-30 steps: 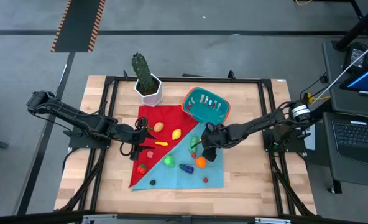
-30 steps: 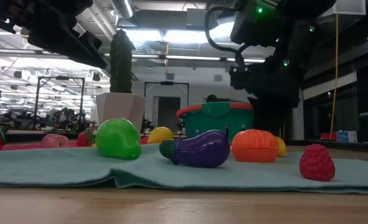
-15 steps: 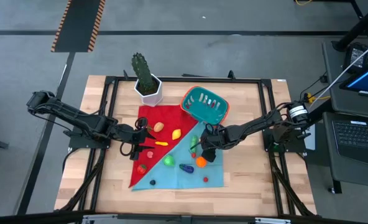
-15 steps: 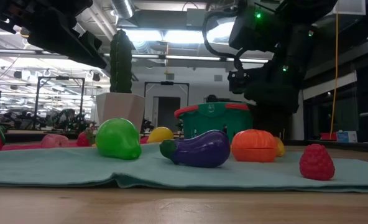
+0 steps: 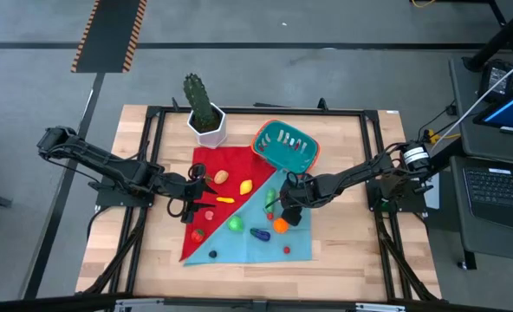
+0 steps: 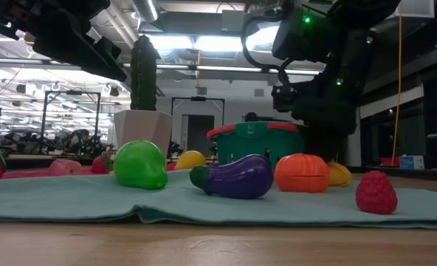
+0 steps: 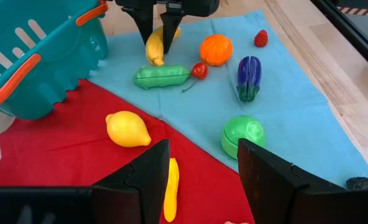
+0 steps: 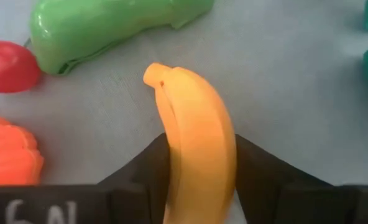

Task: Pick and placing Produce into tupperware
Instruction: Put the yellow banana into the blue basket

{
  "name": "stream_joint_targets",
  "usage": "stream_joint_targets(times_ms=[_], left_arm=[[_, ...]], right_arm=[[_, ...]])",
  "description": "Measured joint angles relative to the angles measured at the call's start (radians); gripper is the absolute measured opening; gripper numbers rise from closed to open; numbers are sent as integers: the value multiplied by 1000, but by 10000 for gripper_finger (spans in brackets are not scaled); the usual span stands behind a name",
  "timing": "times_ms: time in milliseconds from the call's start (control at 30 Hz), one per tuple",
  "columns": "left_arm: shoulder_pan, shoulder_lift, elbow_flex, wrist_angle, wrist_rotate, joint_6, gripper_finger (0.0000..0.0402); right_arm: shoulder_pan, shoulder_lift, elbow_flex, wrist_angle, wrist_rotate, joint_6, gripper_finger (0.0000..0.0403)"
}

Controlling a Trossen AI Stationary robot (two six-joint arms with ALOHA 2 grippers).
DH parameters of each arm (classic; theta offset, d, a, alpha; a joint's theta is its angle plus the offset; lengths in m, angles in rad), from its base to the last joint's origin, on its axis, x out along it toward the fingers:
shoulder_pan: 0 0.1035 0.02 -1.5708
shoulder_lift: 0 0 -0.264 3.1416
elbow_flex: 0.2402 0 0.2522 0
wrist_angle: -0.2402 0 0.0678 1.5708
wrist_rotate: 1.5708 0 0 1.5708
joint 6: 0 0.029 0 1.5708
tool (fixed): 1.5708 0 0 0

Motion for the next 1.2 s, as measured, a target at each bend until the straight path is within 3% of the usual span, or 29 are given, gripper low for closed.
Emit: stream_joint_targets(times_ms=[333, 533, 900, 1200], left_arm=[[0, 0, 0, 0, 0, 0, 179], [0, 0, 0, 0, 0, 0, 179], [0, 0, 0, 0, 0, 0, 179], [0, 0, -1, 0, 0, 0, 179]], right_arm=[[-12, -1, 0, -27, -24, 53, 166], [-18, -12, 0, -31, -50, 49, 144], [-18, -176, 0, -25, -52, 48, 153], [7, -354, -22, -47, 128, -79, 144]])
